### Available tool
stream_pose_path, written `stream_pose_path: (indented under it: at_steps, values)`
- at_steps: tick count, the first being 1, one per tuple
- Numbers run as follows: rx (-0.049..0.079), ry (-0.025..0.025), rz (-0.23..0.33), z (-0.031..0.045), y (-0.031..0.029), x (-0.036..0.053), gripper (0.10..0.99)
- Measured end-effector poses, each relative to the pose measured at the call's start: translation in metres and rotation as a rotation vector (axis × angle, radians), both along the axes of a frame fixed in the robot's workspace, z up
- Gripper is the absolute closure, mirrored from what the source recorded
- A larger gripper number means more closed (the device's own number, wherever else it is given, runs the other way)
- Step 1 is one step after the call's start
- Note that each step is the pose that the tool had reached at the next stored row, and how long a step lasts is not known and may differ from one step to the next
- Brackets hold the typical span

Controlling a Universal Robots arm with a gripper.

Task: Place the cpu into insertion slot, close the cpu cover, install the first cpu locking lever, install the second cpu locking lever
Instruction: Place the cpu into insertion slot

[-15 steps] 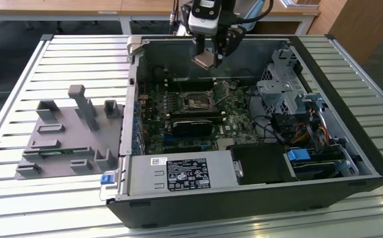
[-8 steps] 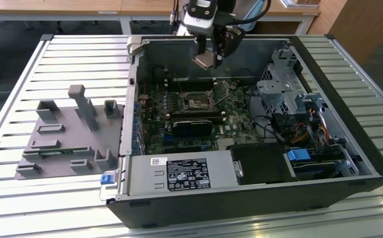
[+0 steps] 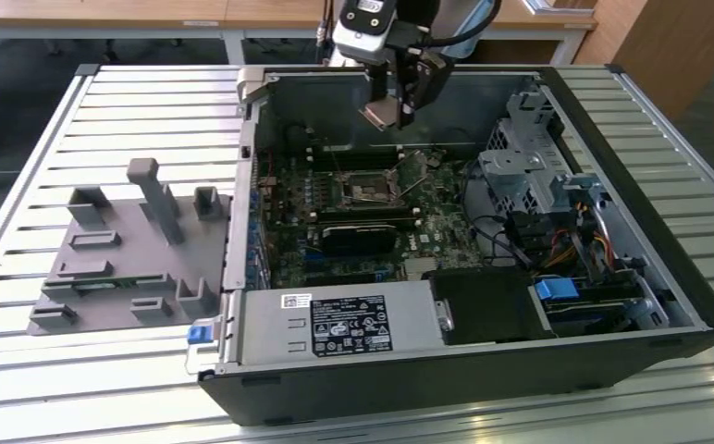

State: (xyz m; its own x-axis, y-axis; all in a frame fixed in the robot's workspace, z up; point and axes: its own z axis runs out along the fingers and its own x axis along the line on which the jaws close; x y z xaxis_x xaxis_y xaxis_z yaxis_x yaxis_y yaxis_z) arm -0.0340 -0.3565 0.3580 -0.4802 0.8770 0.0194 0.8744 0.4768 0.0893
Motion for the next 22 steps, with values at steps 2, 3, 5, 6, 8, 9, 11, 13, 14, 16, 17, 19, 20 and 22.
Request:
stream_pose_path:
  at_steps: [2, 3, 5, 6, 8, 9, 11, 13, 14, 16, 17, 19, 20, 22]
  values:
    - [0.000, 0.0000, -0.026, -0.0002, 0.0000, 0.0000, 0.549]
    - [0.000, 0.0000, -0.038, -0.0003, 0.0000, 0.0000, 0.549]
    - [0.000, 0.0000, -0.064, -0.0005, 0.0000, 0.0000, 0.549]
    - [0.000, 0.0000, -0.075, -0.0007, 0.0000, 0.0000, 0.549]
    - [0.000, 0.0000, -0.097, -0.0010, 0.0001, 0.0000, 0.549]
    - [0.000, 0.0000, -0.109, -0.0012, 0.0001, 0.0000, 0.549]
    - [0.000, 0.0000, -0.132, -0.0016, 0.0002, 0.0000, 0.549]
    - [0.000, 0.0000, -0.157, -0.0020, 0.0002, 0.0000, 0.549]
    - [0.000, 0.0000, -0.169, -0.0022, 0.0003, 0.0000, 0.549]
    - [0.000, 0.0000, -0.194, -0.0025, 0.0003, 0.0000, 0.549]
    - [0.000, 0.0000, -0.208, -0.0027, 0.0003, 0.0000, 0.549]
    - [0.000, 0.0000, -0.236, -0.0032, 0.0004, 0.0000, 0.549]
    - [0.000, 0.0000, -0.251, -0.0035, 0.0004, 0.0000, 0.549]
    - [0.000, 0.0000, -0.279, -0.0041, 0.0005, 0.0000, 0.549]
